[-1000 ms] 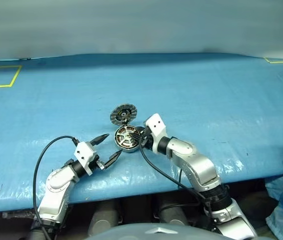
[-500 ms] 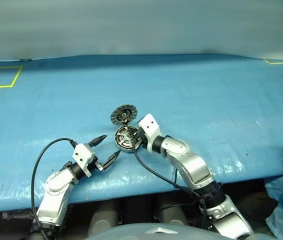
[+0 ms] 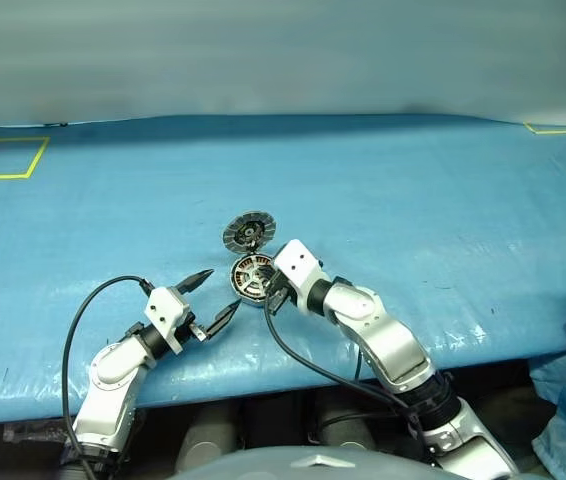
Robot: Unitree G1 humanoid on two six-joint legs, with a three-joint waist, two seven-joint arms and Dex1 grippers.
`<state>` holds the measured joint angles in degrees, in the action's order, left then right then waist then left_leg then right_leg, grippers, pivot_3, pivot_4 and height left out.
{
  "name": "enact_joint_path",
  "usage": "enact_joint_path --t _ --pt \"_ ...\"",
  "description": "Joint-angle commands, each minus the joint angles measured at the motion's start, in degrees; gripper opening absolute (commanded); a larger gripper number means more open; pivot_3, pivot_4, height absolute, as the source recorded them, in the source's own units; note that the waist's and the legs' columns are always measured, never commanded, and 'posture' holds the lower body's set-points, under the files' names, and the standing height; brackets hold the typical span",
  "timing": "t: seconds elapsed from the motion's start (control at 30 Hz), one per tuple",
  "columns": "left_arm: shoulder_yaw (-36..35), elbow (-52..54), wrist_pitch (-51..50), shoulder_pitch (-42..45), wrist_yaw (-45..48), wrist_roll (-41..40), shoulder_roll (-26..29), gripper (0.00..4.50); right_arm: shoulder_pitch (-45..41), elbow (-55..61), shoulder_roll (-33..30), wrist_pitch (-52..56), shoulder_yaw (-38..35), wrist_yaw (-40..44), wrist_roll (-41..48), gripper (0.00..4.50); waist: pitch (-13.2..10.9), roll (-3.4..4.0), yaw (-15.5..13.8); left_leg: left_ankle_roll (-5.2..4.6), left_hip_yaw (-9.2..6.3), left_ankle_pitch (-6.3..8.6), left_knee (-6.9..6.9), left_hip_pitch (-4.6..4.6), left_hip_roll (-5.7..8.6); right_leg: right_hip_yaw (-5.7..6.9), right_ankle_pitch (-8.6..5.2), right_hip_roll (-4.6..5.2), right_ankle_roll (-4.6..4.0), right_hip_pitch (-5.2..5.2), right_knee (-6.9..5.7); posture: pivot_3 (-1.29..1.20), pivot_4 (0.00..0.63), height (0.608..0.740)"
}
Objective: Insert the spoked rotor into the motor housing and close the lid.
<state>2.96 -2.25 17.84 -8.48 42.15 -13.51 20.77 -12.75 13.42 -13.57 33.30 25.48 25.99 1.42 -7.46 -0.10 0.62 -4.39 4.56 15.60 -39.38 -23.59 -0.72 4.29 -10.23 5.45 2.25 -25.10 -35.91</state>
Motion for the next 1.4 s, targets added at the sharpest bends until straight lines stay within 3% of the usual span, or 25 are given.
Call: enact_joint_path --t 0.03,0.43,0.7,0.87,1.07,1.13,1.4 --pt "0.0 1.0 0.8 0.4 -0.2 0.4 0.1 4.1 2.9 -2.8 -1.4 5.4 1.6 0.9 -0.5 0.03 0.0 0.0 0.0 0.0 0.0 0.0 0.01 0.0 0.0 0.05 0.0 0.03 0.0 0.0 0.0 0.0 0.15 0.74" --pt "0.4 0.5 0.9 1.7 0.0 0.5 -0.4 4.1 0.2 -11.3 3.0 4.1 1.3 2.2 1.3 0.03 0.0 -0.04 0.4 0.05 0.03 0.01 0.1 0.1 -0.1 0.43 -0.01 0.16 -0.02 0.0 0.02 0.0 0.15 0.74" --pt "-0.1 0.7 1.1 0.8 -0.2 0.5 -0.2 4.1 1.6 -11.7 1.6 4.2 3.0 2.0 -1.4 0.03 0.3 0.03 0.5 0.43 0.06 0.1 0.11 0.26 -0.56 1.15 -0.02 0.19 -0.3 0.04 0.02 0.0 0.15 0.74" --pt "-0.7 1.2 1.2 0.6 -0.8 0.3 0.0 4.1 2.6 -5.0 1.7 3.4 -2.4 1.1 1.7 0.03 0.3 0.13 -0.1 0.68 0.04 0.28 0.23 0.58 -0.72 1.38 -0.22 0.15 -0.61 0.33 0.04 0.0 0.15 0.74" --pt "-1.0 0.6 2.1 0.1 -1.5 0.5 -0.2 4.1 -0.1 7.8 -2.6 7.6 -11.0 0.5 4.0 0.03 -0.3 0.24 -0.5 0.61 0.03 0.38 0.2 0.29 -0.72 1.46 -0.25 0.15 -0.61 0.13 0.13 0.0 0.15 0.74" --pt "-1.0 0.1 2.6 0.5 -1.7 0.7 -0.4 4.1 -1.9 7.5 -3.8 8.9 -14.5 -1.7 3.3 0.03 -0.4 0.22 -0.5 0.59 0.07 0.34 0.12 -0.23 -0.71 1.43 -0.18 0.06 -0.56 -0.35 0.07 0.0 0.15 0.74" --pt "-0.7 -0.6 3.7 0.8 -2.0 0.6 -0.7 4.1 -5.5 0.5 -2.9 5.7 -17.7 -3.3 4.0 0.03 -0.4 0.21 0.0 0.6 0.19 0.34 0.29 -0.3 -0.72 1.42 -0.12 -0.27 -0.4 -0.29 0.05 0.0 0.15 0.74"
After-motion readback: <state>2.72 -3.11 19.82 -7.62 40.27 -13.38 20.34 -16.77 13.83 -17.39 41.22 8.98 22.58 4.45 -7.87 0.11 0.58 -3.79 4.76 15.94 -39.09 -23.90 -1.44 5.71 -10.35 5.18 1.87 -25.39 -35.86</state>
